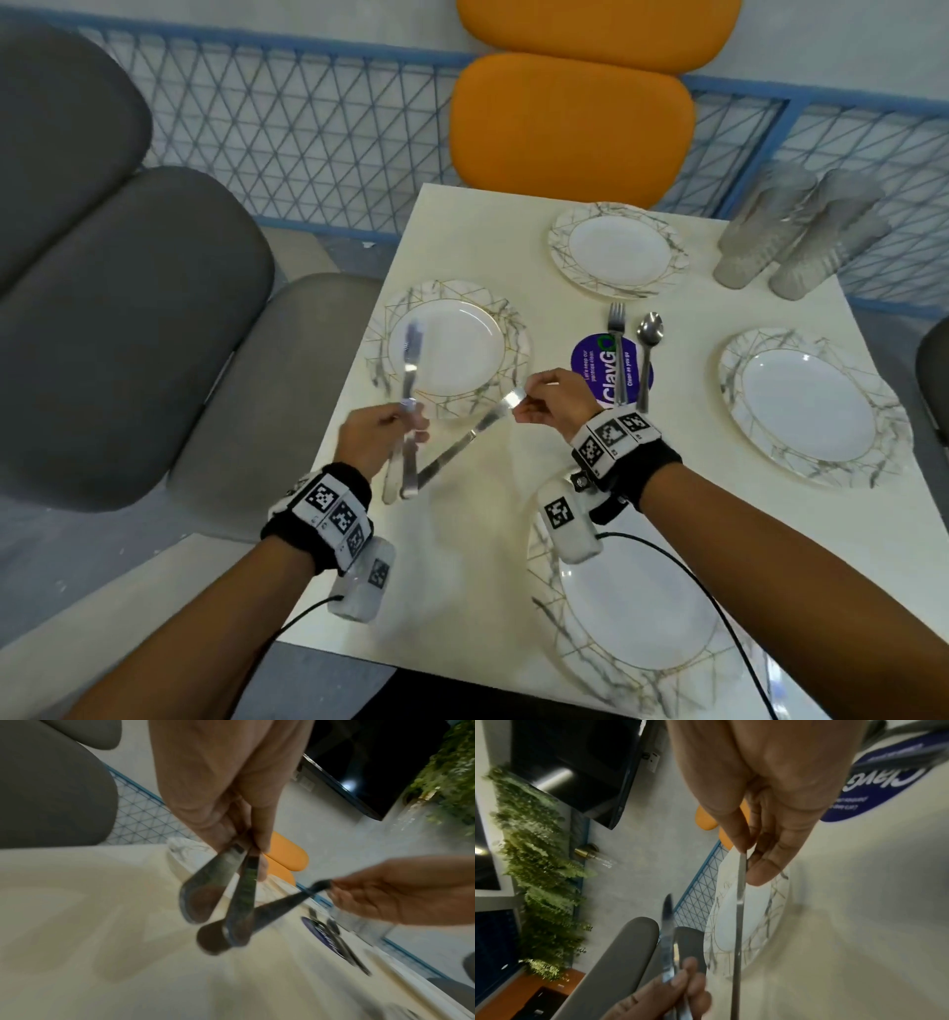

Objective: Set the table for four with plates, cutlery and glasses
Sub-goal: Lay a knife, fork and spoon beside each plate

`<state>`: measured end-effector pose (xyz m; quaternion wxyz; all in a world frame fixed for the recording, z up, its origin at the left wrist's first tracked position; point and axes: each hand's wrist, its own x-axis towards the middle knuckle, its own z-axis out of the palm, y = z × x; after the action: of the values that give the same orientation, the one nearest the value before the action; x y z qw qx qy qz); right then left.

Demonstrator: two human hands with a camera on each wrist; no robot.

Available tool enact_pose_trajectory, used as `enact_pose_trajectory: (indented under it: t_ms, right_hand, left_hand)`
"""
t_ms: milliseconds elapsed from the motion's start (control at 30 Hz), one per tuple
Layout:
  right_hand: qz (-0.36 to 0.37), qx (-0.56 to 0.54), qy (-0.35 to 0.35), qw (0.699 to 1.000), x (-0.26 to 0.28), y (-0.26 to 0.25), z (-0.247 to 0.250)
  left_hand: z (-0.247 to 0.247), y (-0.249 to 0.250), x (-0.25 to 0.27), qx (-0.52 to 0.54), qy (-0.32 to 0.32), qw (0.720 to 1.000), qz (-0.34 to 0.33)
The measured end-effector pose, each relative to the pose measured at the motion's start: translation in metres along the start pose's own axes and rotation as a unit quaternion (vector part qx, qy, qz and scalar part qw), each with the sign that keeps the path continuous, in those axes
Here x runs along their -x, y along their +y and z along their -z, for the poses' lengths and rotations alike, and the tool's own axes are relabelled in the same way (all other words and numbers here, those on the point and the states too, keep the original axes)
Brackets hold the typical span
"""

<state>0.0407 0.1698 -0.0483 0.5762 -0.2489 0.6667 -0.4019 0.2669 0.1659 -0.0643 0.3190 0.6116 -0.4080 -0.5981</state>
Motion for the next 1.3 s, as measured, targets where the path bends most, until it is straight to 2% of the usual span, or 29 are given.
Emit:
enact_pose_trajectory:
  t_ms: [100,200,267,300,400,533,600,667,767,867,1033,1133,1233,1300]
  right_hand:
    - [-0.019,-0.014,0.006,1.000,-0.001,0.017,-0.011]
    - [-0.038,-0.005,0.025,0.999,-0.003,0.037,-0.021]
    - [-0.041,0.045,0.049,0.997,-0.006,0.049,-0.026]
    - [-0.025,0.108,0.061,0.992,-0.007,0.056,-0.028]
    - [0.049,0.323,0.056,0.944,-0.002,0.065,-0.030]
    - [0.096,0.477,0.014,0.873,0.002,0.070,-0.028]
    - [0.125,0.565,0.005,0.815,0.004,0.071,-0.031]
    - [0.190,0.622,0.006,0.759,0.010,0.070,-0.040]
    - [0.275,0.609,-0.055,0.742,0.023,0.073,-0.072]
    - [0.267,0.643,-0.103,0.710,0.023,0.083,-0.110]
    - [0.195,0.660,-0.066,0.723,0.014,0.096,-0.149]
    - [0.199,0.672,-0.056,0.711,0.015,0.106,-0.154]
    - [0.219,0.665,-0.031,0.713,0.015,0.109,-0.154]
    - [0.208,0.663,-0.017,0.719,0.013,0.108,-0.154]
  left_hand:
    - [0.037,0.004,-0.012,0.020,0.086,0.996,-0.028]
    - [0.060,0.007,-0.012,0.056,0.129,0.989,-0.052]
    - [0.073,0.005,-0.016,0.085,0.143,0.985,-0.047]
    - [0.080,0.004,-0.019,0.097,0.144,0.984,-0.044]
    - [0.099,-0.001,-0.026,0.079,0.134,0.987,-0.046]
    - [0.109,-0.006,-0.030,0.072,0.125,0.989,-0.043]
    - [0.113,-0.008,-0.033,0.073,0.120,0.989,-0.037]
    - [0.116,-0.009,-0.035,0.075,0.120,0.989,-0.034]
    - [0.117,-0.009,-0.037,0.090,0.120,0.988,-0.036]
    - [0.119,-0.006,-0.039,0.090,0.114,0.988,-0.043]
    - [0.121,0.000,-0.042,0.087,0.106,0.989,-0.052]
    - [0.123,0.000,-0.042,0.092,0.107,0.988,-0.058]
    - [0.126,-0.001,-0.043,0.091,0.111,0.988,-0.062]
    - [0.127,-0.003,-0.043,0.090,0.113,0.987,-0.063]
